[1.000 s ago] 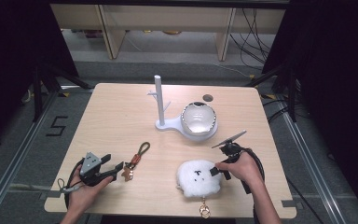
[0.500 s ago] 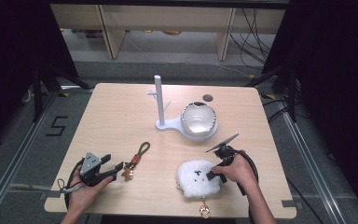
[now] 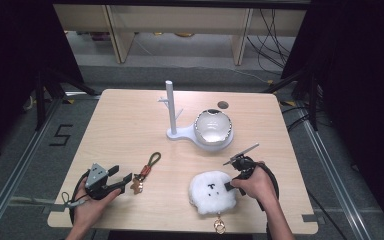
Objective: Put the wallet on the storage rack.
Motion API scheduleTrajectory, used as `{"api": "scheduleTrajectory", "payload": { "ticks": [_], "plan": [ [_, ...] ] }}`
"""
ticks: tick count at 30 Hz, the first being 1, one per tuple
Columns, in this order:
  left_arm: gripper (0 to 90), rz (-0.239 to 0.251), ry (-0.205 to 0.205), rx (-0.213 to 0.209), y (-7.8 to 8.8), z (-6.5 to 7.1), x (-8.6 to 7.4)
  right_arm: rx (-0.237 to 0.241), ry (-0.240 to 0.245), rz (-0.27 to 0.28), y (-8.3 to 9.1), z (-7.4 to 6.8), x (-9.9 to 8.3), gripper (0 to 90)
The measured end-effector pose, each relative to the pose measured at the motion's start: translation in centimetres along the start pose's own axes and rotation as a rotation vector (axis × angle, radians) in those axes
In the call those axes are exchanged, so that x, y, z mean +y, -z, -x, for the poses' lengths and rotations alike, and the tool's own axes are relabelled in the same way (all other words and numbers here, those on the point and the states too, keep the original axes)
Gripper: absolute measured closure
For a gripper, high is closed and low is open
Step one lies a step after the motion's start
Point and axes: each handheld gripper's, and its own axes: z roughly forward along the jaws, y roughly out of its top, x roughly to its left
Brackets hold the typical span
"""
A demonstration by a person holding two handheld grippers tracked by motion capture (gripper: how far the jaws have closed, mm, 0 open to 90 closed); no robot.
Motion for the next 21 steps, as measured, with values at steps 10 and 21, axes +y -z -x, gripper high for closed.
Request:
{"api": "scheduleTrajectory", "payload": {
  "ticks": [10, 21],
  "plan": [
    [37.4, 0.005, 0.016, -0.005, 0.0, 0.0, 0.0, 0.014, 0.024, 0.123, 2.9, -1.3, -0.7, 79.5],
    [37.6, 0.007, 0.023, -0.005, 0.0, 0.0, 0.0, -0.025, 0.076, 0.263, 5.6, -2.2, -0.1, 80.2]
  ]
}}
